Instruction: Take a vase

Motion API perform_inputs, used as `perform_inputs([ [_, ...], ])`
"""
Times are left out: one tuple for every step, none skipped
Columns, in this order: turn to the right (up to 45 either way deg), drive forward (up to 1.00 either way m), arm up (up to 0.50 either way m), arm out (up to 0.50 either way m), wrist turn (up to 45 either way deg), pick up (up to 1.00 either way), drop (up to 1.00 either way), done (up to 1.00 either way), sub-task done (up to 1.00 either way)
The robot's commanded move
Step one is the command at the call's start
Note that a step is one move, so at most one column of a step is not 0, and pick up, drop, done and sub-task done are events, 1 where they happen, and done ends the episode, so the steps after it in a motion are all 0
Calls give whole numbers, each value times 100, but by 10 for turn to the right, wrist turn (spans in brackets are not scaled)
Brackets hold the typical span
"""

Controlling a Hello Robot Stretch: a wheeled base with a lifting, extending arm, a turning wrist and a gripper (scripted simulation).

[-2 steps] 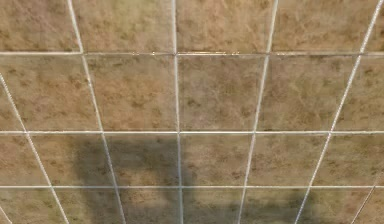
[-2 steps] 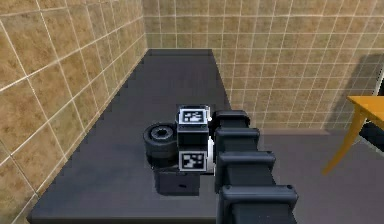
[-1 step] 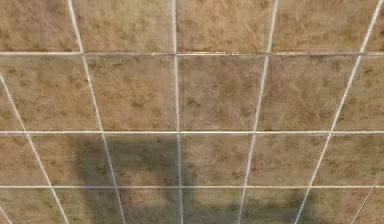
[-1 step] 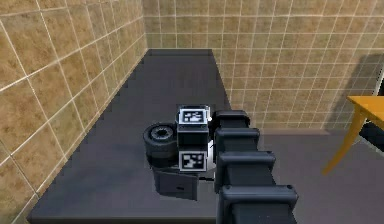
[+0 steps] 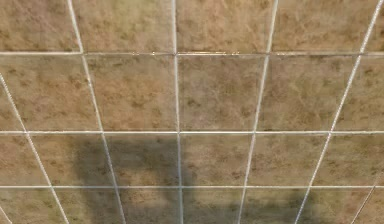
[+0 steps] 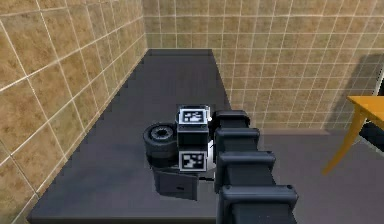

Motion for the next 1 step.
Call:
perform_inputs([
  [0, 0, 0, 0, 0, 0, 0, 100, 0],
])
